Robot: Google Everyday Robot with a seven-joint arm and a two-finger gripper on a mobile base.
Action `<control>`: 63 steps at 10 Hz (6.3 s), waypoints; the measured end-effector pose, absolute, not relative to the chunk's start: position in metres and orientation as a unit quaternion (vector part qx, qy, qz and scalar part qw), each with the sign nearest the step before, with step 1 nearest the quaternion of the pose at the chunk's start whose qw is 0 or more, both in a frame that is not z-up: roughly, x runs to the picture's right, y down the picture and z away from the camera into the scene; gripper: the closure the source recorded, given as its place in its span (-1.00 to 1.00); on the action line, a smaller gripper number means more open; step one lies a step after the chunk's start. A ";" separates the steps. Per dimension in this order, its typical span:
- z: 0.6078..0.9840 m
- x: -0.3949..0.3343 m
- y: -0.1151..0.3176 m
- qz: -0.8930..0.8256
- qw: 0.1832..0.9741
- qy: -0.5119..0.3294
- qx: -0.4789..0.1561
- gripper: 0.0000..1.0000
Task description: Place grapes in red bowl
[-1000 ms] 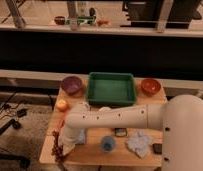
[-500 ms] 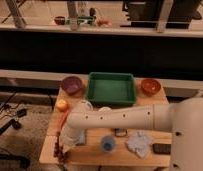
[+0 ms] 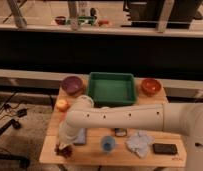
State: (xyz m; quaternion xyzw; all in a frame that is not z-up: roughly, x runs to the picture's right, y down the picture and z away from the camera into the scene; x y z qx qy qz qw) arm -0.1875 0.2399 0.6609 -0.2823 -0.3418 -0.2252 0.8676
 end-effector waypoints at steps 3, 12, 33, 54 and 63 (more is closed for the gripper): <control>0.629 -0.171 0.206 -0.216 0.883 -0.342 -0.239 0.65; 0.578 -0.126 0.114 -0.214 0.918 -0.302 -0.141 0.65; 0.591 -0.010 -0.043 -0.081 0.970 -0.228 -0.026 0.65; 0.653 0.129 -0.112 0.111 0.980 -0.162 0.009 0.65; 0.666 0.153 -0.133 0.123 0.982 -0.143 0.018 0.65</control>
